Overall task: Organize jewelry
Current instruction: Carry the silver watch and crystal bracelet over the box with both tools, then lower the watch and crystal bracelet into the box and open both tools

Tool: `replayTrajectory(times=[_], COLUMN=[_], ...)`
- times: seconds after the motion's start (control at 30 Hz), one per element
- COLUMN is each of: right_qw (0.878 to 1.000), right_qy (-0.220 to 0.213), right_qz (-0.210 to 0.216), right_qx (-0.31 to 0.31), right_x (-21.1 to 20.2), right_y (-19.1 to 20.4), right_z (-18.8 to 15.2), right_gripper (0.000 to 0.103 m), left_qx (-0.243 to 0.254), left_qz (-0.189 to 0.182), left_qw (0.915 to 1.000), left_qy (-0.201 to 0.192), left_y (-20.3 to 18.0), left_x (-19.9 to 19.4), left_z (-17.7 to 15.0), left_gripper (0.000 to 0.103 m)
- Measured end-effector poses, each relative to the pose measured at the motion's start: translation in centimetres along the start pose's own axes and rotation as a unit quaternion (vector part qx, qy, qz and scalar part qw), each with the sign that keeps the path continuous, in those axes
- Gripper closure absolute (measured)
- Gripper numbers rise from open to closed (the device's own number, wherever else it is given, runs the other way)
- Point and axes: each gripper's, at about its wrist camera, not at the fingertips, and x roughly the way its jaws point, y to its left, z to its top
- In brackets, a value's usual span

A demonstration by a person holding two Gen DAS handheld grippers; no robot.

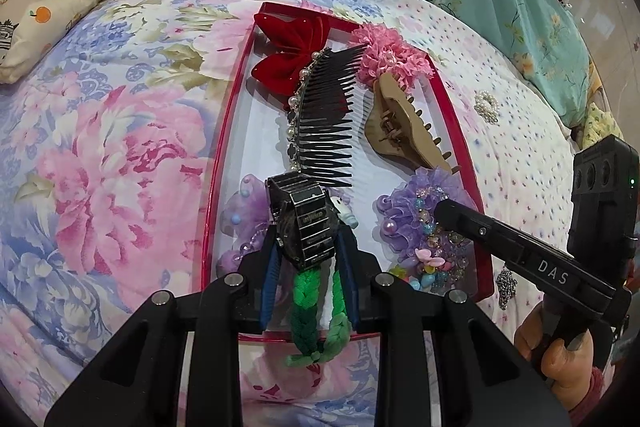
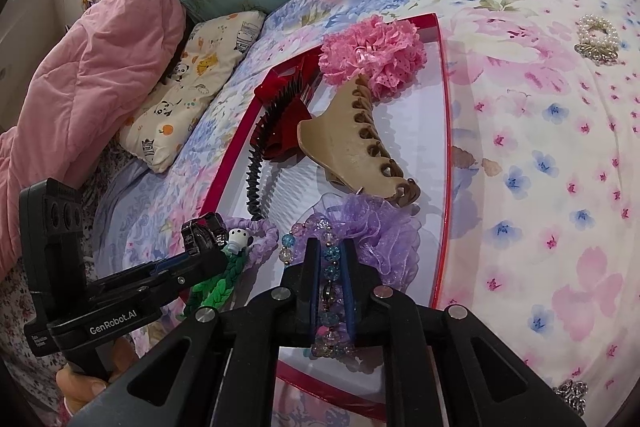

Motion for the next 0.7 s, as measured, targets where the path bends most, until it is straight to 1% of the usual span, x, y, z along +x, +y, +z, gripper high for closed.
replayTrajectory(times=[0.13, 0.2, 0.23, 0.27, 0.7], right_qw=[1.0, 1.0, 1.0, 1.0, 1.0], right_qy=[0.0, -0.002, -0.003, -0.005, -0.005], right_qz=[0.0, 0.0, 0.0, 0.0, 0.004], right_qx=[0.002, 0.003, 0.003, 0.003, 0.007], right_x=[-0.14, -0.39, -0.48, -0.6, -0.67], right_y=[0.0, 0.02, 0.04, 0.06, 0.05], right_z=[0.03, 0.08, 0.16, 0.22, 0.1], right_gripper=[0.09, 0.09, 0.09, 0.089, 0.089], left_qx=[-0.001, -0.001, -0.001, -0.002, -0.004], left_qz=[0.002, 0.006, 0.008, 0.009, 0.011], left_qw=[1.0, 1.0, 1.0, 1.0, 0.9999], left_qy=[0.002, 0.002, 0.002, 0.002, 0.007], left_y=[-0.01, -0.01, 0.0, 0.02, 0.21], left_x=[-0.01, -0.07, -0.06, -0.05, 0.21], left_z=[0.02, 0.02, 0.04, 0.05, 0.0], left_gripper=[0.077, 0.072, 0.066, 0.066, 0.066])
